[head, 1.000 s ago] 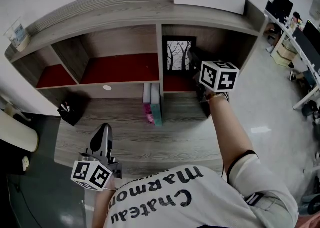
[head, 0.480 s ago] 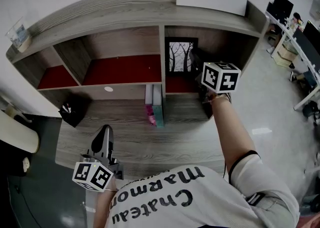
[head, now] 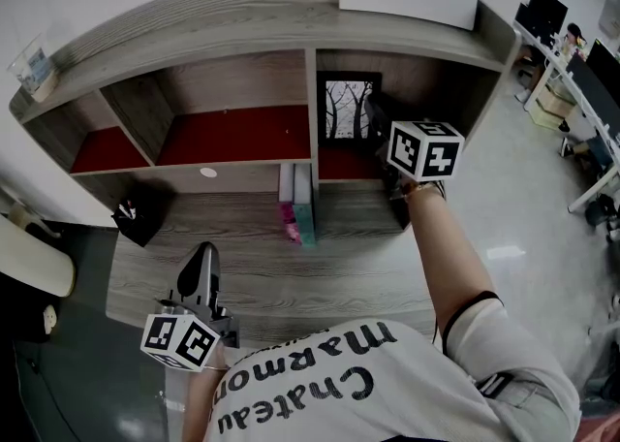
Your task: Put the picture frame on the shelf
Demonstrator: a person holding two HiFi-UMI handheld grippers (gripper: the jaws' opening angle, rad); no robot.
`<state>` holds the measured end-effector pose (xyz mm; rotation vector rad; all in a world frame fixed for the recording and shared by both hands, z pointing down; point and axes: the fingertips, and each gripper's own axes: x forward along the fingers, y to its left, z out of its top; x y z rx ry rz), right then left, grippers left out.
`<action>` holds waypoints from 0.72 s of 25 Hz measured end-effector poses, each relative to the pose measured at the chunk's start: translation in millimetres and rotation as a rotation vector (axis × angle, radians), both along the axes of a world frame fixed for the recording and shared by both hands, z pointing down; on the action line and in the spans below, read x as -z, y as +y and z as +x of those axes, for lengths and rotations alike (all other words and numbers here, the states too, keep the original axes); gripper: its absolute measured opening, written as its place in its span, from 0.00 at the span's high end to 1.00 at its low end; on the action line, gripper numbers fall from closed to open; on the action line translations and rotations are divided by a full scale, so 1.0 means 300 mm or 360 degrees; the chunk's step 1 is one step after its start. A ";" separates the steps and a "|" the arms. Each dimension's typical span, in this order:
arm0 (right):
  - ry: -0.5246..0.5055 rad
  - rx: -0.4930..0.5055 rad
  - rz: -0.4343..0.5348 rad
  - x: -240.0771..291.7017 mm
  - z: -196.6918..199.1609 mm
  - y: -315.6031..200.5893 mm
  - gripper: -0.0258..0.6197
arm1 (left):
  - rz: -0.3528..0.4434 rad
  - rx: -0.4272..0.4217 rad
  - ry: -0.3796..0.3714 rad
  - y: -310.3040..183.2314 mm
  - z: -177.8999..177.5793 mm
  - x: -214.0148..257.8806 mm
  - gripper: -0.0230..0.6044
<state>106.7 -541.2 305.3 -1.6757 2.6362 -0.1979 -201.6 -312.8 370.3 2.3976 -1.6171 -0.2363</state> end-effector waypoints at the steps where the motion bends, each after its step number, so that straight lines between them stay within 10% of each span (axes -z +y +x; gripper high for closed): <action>1: 0.0008 -0.0006 0.0002 0.000 0.001 -0.001 0.80 | -0.0002 0.0003 -0.0001 0.000 -0.002 -0.002 0.94; 18: -0.0017 -0.0046 -0.0034 -0.002 0.011 -0.004 0.76 | -0.0012 0.0012 0.0004 0.008 -0.016 -0.003 0.94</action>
